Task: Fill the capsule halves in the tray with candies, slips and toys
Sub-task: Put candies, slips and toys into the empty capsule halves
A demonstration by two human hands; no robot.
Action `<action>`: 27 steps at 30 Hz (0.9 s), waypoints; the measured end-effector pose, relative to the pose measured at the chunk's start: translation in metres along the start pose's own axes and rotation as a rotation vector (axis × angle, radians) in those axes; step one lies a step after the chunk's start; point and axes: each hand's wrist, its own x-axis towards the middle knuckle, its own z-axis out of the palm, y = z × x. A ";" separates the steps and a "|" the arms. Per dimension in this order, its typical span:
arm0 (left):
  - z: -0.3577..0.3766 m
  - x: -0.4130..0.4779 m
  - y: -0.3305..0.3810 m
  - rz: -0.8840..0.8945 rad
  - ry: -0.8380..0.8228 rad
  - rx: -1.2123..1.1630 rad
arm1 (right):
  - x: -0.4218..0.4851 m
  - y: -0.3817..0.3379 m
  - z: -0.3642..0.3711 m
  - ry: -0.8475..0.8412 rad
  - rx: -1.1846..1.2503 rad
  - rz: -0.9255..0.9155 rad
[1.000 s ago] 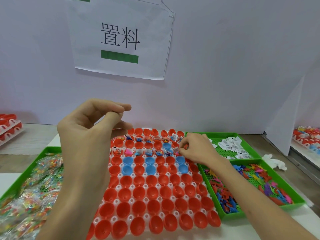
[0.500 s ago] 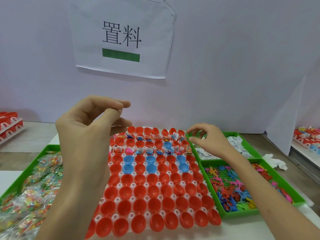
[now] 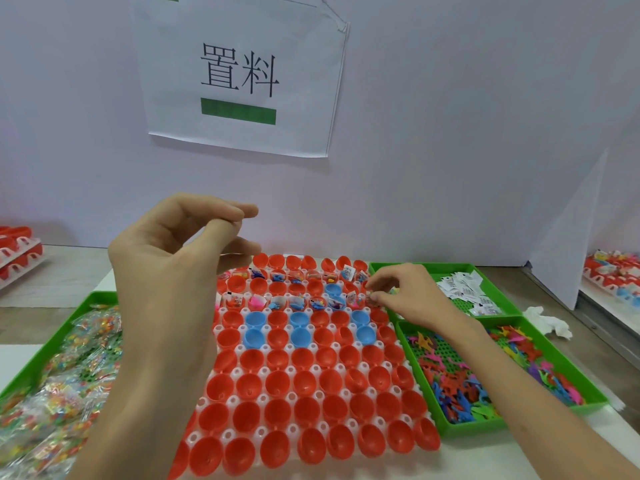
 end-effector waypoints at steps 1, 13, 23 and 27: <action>0.000 0.000 0.000 0.000 0.000 0.002 | 0.001 0.000 0.000 0.008 0.003 0.010; -0.002 0.000 -0.001 0.008 0.002 -0.004 | 0.001 -0.001 0.001 0.019 0.009 0.060; -0.003 0.000 0.001 0.017 0.009 0.004 | -0.012 -0.006 -0.004 -0.009 -0.059 -0.007; -0.004 0.001 0.000 0.027 0.016 0.010 | -0.013 -0.006 -0.003 0.014 -0.037 -0.003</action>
